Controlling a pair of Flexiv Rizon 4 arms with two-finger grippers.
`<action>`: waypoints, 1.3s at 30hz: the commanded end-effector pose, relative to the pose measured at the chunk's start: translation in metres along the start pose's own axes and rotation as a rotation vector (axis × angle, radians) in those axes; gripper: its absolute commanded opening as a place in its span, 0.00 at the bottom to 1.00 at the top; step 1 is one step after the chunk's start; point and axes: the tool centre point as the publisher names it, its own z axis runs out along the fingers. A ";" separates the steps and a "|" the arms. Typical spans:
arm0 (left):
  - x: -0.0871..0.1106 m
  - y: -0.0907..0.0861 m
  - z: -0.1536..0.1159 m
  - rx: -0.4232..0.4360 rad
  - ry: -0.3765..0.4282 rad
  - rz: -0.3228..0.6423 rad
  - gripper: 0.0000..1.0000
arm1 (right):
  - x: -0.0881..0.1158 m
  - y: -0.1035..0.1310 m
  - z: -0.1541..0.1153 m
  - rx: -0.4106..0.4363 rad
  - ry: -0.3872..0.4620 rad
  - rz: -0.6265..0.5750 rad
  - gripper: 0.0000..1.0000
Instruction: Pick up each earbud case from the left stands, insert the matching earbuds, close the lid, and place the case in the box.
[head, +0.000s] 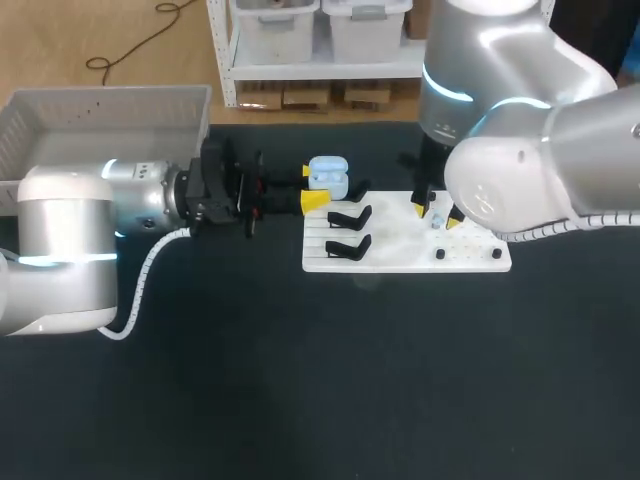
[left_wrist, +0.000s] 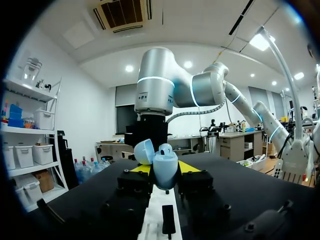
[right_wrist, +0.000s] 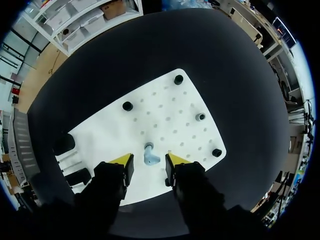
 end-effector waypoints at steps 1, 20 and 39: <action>0.000 0.000 0.000 0.000 0.001 0.000 0.00 | 0.000 0.000 0.001 0.001 0.000 0.002 0.38; 0.000 0.000 0.000 0.000 0.001 0.000 0.00 | 0.000 0.000 0.007 0.012 0.013 -0.001 0.12; 0.000 0.000 0.000 0.000 0.001 0.000 0.00 | 0.019 -0.015 -0.043 -0.033 -0.003 0.023 0.00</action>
